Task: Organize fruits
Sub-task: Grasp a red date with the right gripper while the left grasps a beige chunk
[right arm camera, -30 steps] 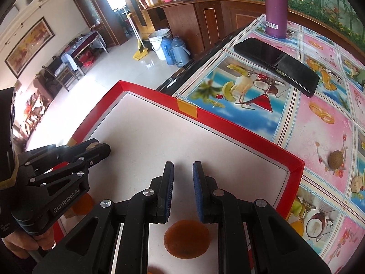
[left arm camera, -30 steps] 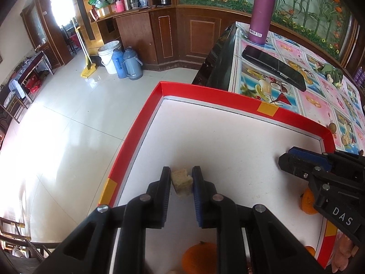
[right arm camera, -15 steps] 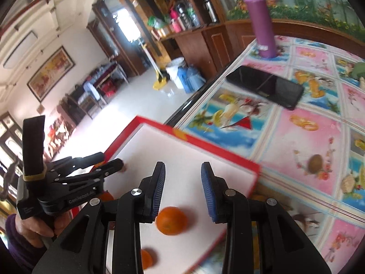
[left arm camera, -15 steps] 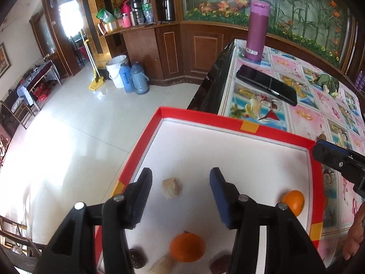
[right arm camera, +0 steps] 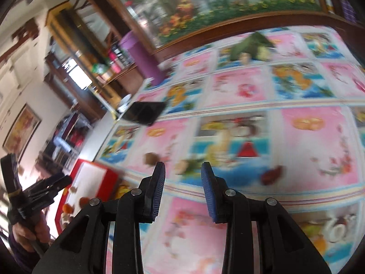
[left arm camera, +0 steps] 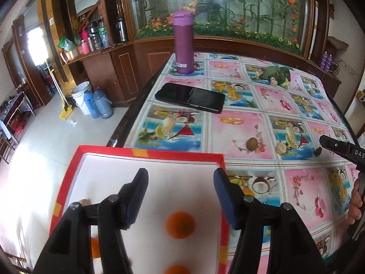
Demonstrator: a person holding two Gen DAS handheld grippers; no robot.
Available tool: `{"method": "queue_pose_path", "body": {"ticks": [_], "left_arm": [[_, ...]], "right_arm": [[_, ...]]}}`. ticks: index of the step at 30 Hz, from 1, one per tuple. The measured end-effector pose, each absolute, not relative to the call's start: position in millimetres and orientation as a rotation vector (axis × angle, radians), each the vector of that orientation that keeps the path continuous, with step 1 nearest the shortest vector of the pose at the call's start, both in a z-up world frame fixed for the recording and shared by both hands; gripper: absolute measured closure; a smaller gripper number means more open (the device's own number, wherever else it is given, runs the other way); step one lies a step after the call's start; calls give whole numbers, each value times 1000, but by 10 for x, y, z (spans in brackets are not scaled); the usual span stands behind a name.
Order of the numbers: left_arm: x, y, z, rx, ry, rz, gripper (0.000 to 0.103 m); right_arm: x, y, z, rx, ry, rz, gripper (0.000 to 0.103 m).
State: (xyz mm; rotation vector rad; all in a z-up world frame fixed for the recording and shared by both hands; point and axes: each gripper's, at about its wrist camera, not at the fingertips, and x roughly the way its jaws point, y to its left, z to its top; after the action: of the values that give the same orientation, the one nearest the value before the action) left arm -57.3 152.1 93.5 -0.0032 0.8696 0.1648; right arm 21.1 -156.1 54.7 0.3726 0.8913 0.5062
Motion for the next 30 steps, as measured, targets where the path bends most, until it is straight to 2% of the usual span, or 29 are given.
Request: {"method": "queue_pose_path", "body": {"ticks": [6, 17, 19, 21, 25, 30], "left_arm": [[-495, 1079, 921, 30, 872, 96, 41], [-291, 548, 770, 76, 882, 26, 41], [-247, 494, 732, 80, 887, 17, 41], [-199, 433, 692, 82, 893, 8, 41], [-79, 286, 608, 88, 905, -16, 41], [121, 78, 455, 98, 929, -33, 41]], "right_arm": [[245, -1947, 328, 398, 940, 410, 71], [318, -1751, 168, 276, 954, 323, 72], [325, -1706, 162, 224, 941, 289, 81], [324, -1665, 157, 169, 925, 271, 84], [323, -1603, 147, 80, 896, 243, 86], [331, -1709, 152, 126, 895, 242, 86]]}}
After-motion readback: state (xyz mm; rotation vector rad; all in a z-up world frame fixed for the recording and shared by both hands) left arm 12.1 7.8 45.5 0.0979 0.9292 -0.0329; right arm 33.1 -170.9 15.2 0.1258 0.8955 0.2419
